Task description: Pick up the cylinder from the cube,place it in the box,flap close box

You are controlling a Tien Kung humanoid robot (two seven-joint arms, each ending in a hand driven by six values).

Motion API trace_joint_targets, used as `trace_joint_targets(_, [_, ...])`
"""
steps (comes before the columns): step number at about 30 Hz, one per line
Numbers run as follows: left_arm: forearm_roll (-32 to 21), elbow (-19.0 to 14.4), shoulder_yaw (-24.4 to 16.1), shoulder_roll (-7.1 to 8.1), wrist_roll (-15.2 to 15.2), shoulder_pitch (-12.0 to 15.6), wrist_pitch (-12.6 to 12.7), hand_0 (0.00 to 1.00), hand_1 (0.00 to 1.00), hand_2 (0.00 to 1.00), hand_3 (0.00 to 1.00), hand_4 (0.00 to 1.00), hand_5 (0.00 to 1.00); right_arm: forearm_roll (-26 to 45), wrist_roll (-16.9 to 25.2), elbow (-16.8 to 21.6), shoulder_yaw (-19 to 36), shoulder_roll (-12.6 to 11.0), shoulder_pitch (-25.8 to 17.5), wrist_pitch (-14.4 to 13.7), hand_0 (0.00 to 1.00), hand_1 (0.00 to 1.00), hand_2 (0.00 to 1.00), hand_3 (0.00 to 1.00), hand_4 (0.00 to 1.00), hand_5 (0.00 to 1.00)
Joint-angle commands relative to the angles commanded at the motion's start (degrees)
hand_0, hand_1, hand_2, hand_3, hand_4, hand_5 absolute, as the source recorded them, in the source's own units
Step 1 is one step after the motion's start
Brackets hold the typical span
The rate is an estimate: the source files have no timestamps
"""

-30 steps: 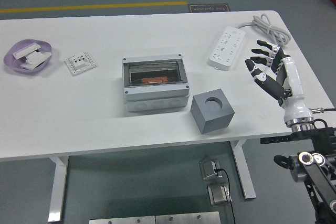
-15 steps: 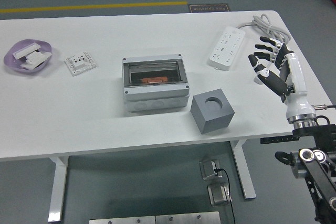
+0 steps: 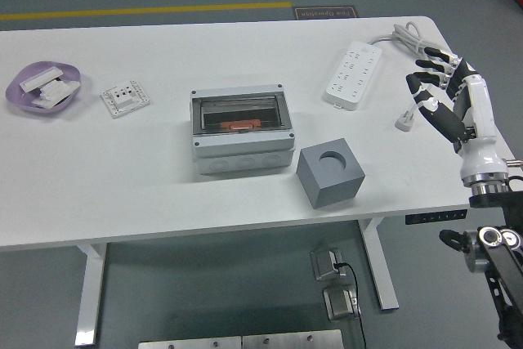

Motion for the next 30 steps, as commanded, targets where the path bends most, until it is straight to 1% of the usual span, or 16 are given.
trace_joint_targets(12, [0.08,0.00,-0.57,-0.04,-0.11,0.14,0.08,0.628,0.640,0.609,0.625,0.668,0.262,-0.19,-0.02,-0.05,0.70,0.11,0.11,-0.03,0.667,0.616,0.686,0.735,0.822,0.423])
trace_joint_targets(15, [0.56,0.00,-0.85,-0.35,0.02,0.01,0.01,0.628,0.640,0.609,0.625,0.668,0.262,-0.18,-0.07,-0.11,0.38,-0.10,0.49,0.00,0.667,0.616,0.686,0.735,0.822,0.423])
trace_joint_targets(17, [0.29,0.00,-0.55,-0.48,-0.04,-0.10,0.00,0.628,0.640,0.610,0.625,0.667,0.261,-0.06,-0.07,-0.10,0.29,-0.20,0.40,-0.02,0.664,0.615,0.685,0.732,0.818,0.418])
trace_joint_targets(27, [-2.66,0.00,2.03,-0.07,-0.66,-0.35,0.07,0.628,0.640,0.609,0.625,0.667,0.263,0.29,-0.02,-0.83,-0.50,0.19,0.07,-0.04,0.663,0.616,0.685,0.732,0.816,0.418])
trace_joint_targets(30, [-2.65,0.00,2.06,-0.14,-0.54,-0.30,0.06,0.628,0.640,0.609,0.625,0.667,0.263,0.35,-0.05,-1.07,-0.70,0.09,0.29,-0.02,0.663,0.616,0.685,0.732,0.816,0.418])
